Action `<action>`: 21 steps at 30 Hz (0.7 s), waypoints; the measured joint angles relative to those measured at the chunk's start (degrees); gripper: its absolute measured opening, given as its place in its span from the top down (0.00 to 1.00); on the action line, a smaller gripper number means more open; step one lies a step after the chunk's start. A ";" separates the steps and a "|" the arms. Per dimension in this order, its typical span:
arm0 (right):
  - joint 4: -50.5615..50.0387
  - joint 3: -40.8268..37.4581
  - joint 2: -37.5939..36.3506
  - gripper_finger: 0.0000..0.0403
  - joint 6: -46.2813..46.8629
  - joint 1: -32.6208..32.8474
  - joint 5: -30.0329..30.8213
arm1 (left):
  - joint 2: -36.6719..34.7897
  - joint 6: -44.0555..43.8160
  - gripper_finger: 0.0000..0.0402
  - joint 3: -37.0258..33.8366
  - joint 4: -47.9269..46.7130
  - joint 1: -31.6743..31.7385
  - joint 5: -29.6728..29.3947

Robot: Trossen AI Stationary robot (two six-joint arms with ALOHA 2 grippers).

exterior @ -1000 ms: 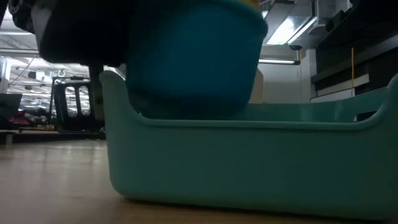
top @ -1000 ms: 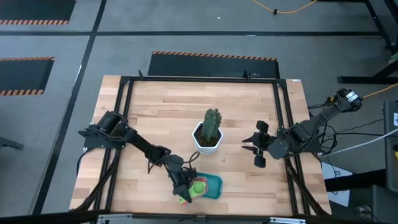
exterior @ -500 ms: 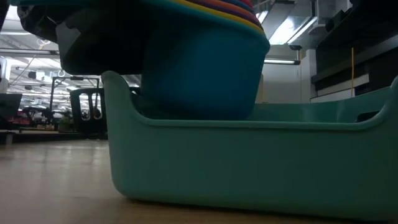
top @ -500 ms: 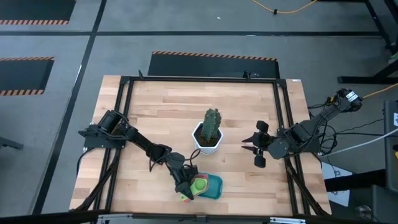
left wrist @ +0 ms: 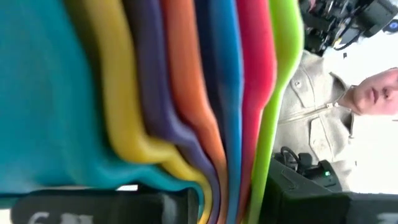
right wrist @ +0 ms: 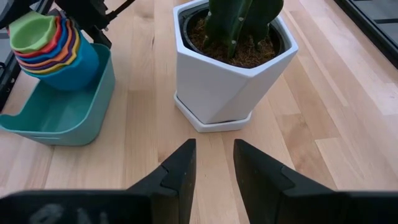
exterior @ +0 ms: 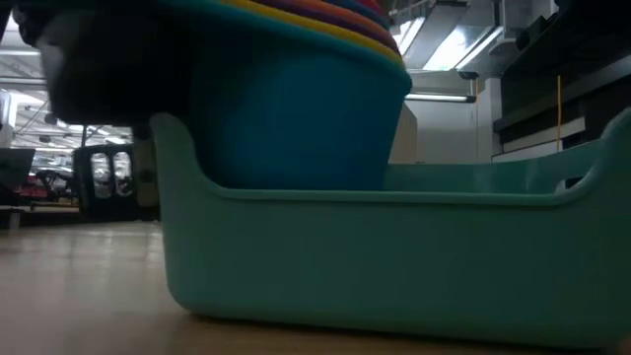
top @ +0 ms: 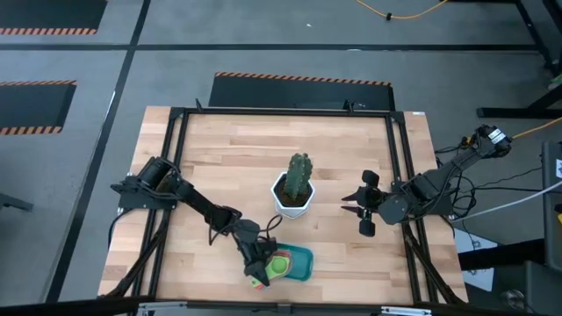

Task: Nest measuring cups in basket
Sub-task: Put the nested measuring cups into the green bin

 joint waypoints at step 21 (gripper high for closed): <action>-0.02 0.00 0.00 0.72 -0.02 0.01 0.00 | 0.00 -0.06 0.71 0.00 -2.11 -0.69 -1.61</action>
